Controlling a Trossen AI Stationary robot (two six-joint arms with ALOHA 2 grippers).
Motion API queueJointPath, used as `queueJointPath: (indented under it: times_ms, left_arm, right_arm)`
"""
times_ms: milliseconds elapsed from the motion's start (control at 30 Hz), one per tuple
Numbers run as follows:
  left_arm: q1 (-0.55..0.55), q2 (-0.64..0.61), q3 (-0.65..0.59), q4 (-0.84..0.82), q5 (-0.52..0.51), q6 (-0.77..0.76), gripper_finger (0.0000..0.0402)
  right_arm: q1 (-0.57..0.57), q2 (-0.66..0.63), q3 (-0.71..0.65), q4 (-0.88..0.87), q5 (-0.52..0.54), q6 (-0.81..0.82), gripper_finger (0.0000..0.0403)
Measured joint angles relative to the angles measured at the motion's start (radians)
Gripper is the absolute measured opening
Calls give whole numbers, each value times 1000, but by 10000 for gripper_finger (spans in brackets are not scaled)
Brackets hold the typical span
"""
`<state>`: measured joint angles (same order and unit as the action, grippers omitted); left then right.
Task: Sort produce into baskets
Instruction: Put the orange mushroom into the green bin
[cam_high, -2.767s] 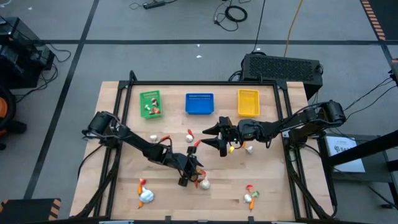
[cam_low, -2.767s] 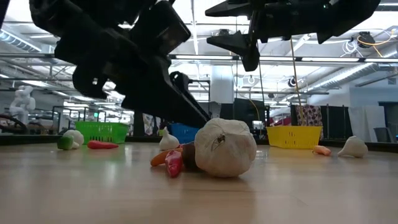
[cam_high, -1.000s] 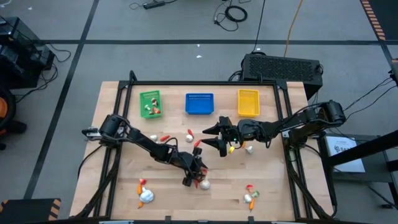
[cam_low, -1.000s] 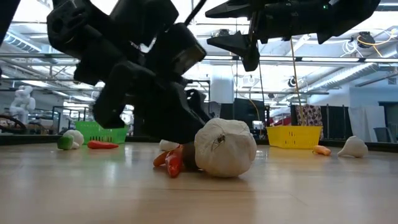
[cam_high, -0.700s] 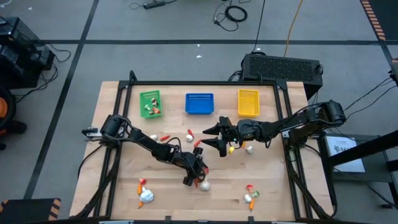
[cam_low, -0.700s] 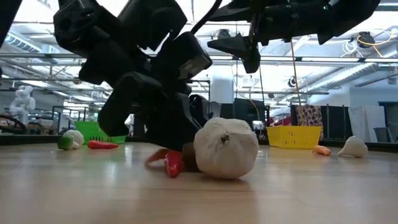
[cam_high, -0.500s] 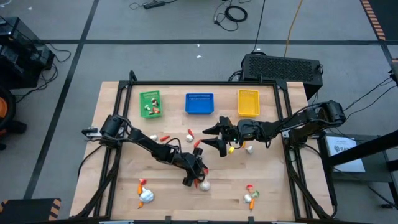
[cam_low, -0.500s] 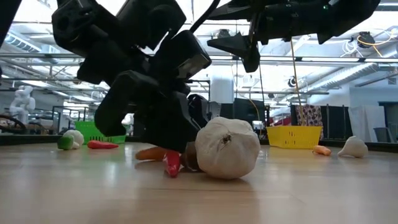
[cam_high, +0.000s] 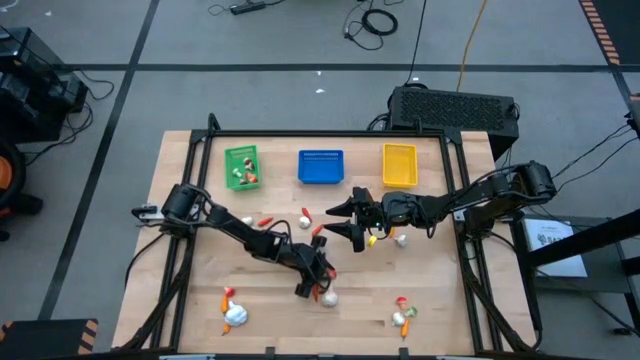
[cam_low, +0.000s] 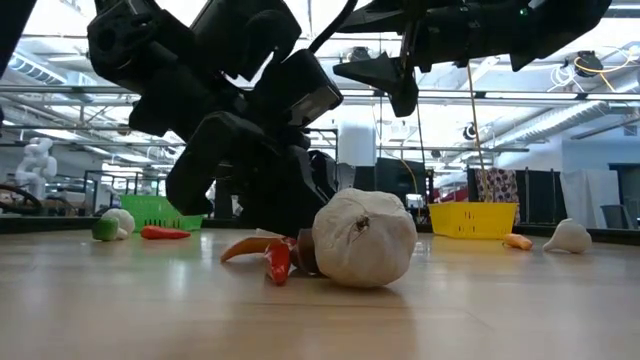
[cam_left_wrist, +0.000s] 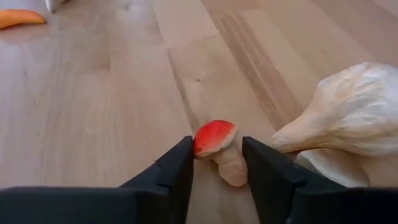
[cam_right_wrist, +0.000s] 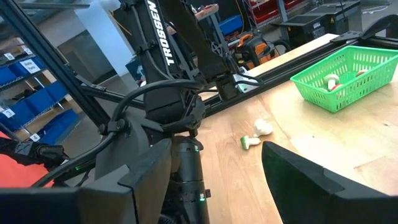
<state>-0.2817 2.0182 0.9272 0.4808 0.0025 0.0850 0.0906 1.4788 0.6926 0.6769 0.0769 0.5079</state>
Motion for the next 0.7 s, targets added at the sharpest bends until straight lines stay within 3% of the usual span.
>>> queueJointPath:
  times_ms: [200, 367, 567, 700]
  left_arm:
    - [3, -1, 1, 11, -32, -46, 76]
    - [9, -87, 2, -110, -64, -54, 63]
    - [28, -331, 3, -493, -84, -76, 61]
    - [44, -499, 4, -832, -216, -87, 61]
  right_arm:
    - [0, 0, 0, 0, 0, 0, 240]
    - [0, 0, 0, -4, 0, 1, 240]
    - [0, 0, 0, -8, 0, 3, 240]
    - [2, 0, 0, -8, -1, 4, 240]
